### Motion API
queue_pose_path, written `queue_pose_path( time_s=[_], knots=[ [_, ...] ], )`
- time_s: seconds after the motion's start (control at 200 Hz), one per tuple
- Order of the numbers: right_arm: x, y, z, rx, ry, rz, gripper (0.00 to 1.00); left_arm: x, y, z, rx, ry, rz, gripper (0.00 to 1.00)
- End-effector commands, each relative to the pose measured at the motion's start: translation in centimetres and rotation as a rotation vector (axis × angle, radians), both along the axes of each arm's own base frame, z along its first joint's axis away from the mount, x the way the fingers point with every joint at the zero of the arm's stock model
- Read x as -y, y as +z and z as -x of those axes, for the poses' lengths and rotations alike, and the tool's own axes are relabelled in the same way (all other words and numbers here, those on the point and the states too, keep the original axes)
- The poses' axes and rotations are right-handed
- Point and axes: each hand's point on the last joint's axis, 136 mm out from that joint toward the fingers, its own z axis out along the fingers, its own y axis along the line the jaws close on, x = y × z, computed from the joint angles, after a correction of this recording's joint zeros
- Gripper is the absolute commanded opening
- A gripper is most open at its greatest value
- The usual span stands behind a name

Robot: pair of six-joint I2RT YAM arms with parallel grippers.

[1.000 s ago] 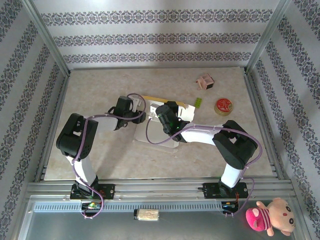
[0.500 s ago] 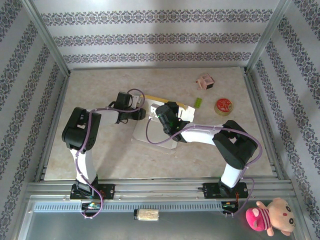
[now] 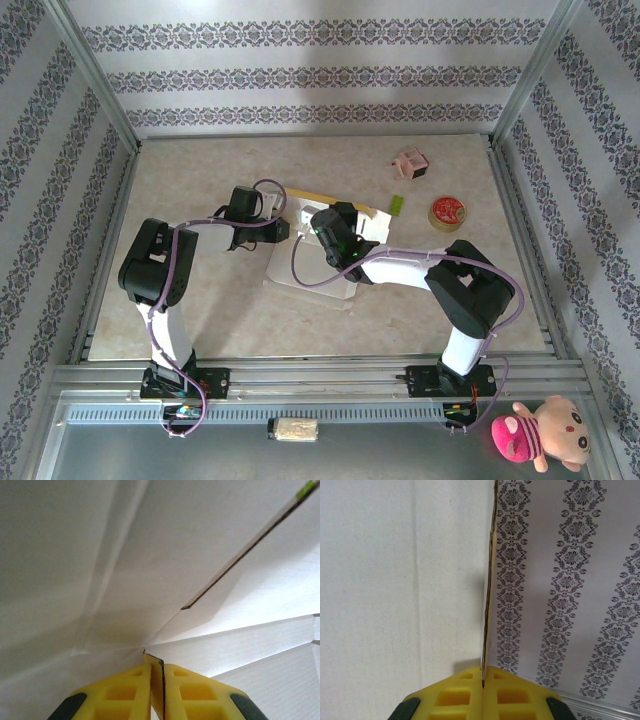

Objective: Fold the paper box

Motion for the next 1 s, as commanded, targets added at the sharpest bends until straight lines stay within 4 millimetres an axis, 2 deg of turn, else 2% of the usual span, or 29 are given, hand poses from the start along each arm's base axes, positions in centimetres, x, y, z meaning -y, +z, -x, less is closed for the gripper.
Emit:
queue_pose_path(
  time_s=[0.0,0.16,0.305,0.445,0.56,0.71,0.835,0.914,0.994],
  knots=[
    [-0.3,-0.5,-0.3,-0.014,-0.004,-0.008,0.00,2.1,1.8,0.1,0.037,-0.049,0.096,0.15],
    [-0.1,-0.6,-0.3,-0.018,-0.007,-0.008,0.00,3.5,0.1,0.8,-0.013,-0.064,0.145,0.24],
    [-0.1,-0.9,-0.3,-0.022,-0.013,-0.006,0.00,4.5,0.1,1.2,-0.013,-0.077,0.186,0.26],
    [-0.1,-0.8,-0.4,-0.023,-0.014,-0.010,0.00,3.9,0.5,1.2,0.007,-0.064,0.151,0.26],
    [0.1,-0.7,-0.3,-0.021,-0.014,-0.004,0.00,1.8,2.5,0.9,0.060,0.002,0.092,0.29],
    [0.5,-0.1,-0.1,-0.013,-0.015,-0.004,0.00,-2.9,7.1,0.7,0.164,0.120,0.052,0.38],
    [0.6,0.2,0.0,-0.012,-0.012,-0.005,0.00,-6.1,10.8,1.3,0.245,0.137,-0.038,0.44],
    [0.5,0.1,-0.1,-0.014,-0.007,-0.003,0.00,-6.9,11.9,1.6,0.280,0.068,-0.147,0.49],
    [0.3,-0.1,-0.1,-0.018,-0.002,-0.004,0.00,-7.5,11.8,1.2,0.277,-0.010,-0.244,0.50]
  ],
)
